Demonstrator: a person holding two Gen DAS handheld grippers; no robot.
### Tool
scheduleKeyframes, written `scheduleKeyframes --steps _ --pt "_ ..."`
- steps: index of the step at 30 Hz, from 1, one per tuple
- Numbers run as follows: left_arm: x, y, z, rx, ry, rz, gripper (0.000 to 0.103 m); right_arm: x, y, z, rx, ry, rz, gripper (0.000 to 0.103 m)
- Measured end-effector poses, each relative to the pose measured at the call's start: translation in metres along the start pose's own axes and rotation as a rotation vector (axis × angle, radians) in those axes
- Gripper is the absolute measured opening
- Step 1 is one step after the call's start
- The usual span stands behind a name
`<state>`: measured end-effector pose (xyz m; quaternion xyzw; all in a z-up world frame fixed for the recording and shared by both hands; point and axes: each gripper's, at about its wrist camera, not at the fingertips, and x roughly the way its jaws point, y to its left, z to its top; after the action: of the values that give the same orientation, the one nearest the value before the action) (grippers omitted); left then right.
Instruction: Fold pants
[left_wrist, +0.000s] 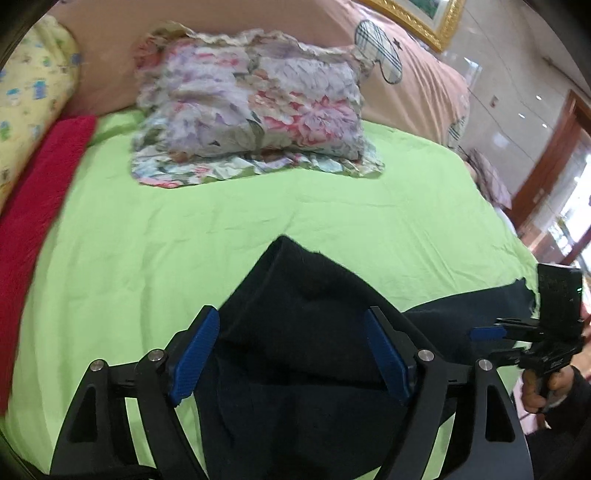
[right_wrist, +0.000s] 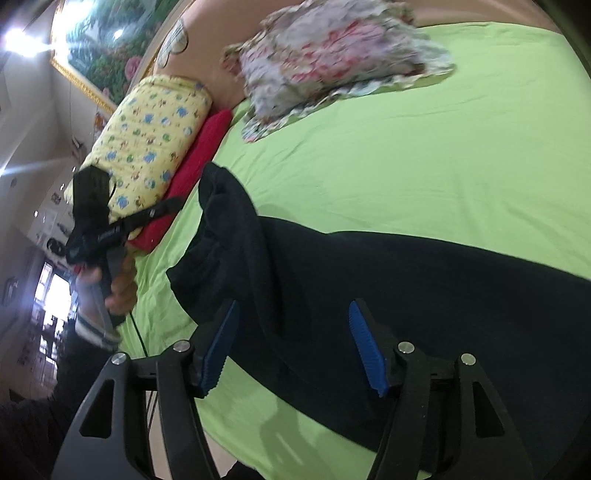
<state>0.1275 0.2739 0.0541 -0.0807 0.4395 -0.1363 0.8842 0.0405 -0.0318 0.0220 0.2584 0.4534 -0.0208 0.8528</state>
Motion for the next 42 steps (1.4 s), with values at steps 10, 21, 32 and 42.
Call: scheduleKeyframes --steps 10,21,32,42 --pt "0.052 0.013 0.03 0.055 0.131 -0.12 0.081 0.057 0.02 0.015 -0.065 0.103 0.01 0.064" --pt "0.035 -0.002 0.016 0.141 0.043 -0.051 0.009 0.074 0.037 0.01 -0.145 0.124 -0.007 0.009" --pt "-0.039 -0.004 -0.039 0.075 -0.113 -0.016 0.006 0.05 0.072 -0.012 -0.347 0.067 -0.021 0.007" --pt "-0.04 0.012 -0.104 -0.085 -0.13 0.002 0.006 0.067 0.087 -0.041 -0.485 0.118 -0.08 0.007"
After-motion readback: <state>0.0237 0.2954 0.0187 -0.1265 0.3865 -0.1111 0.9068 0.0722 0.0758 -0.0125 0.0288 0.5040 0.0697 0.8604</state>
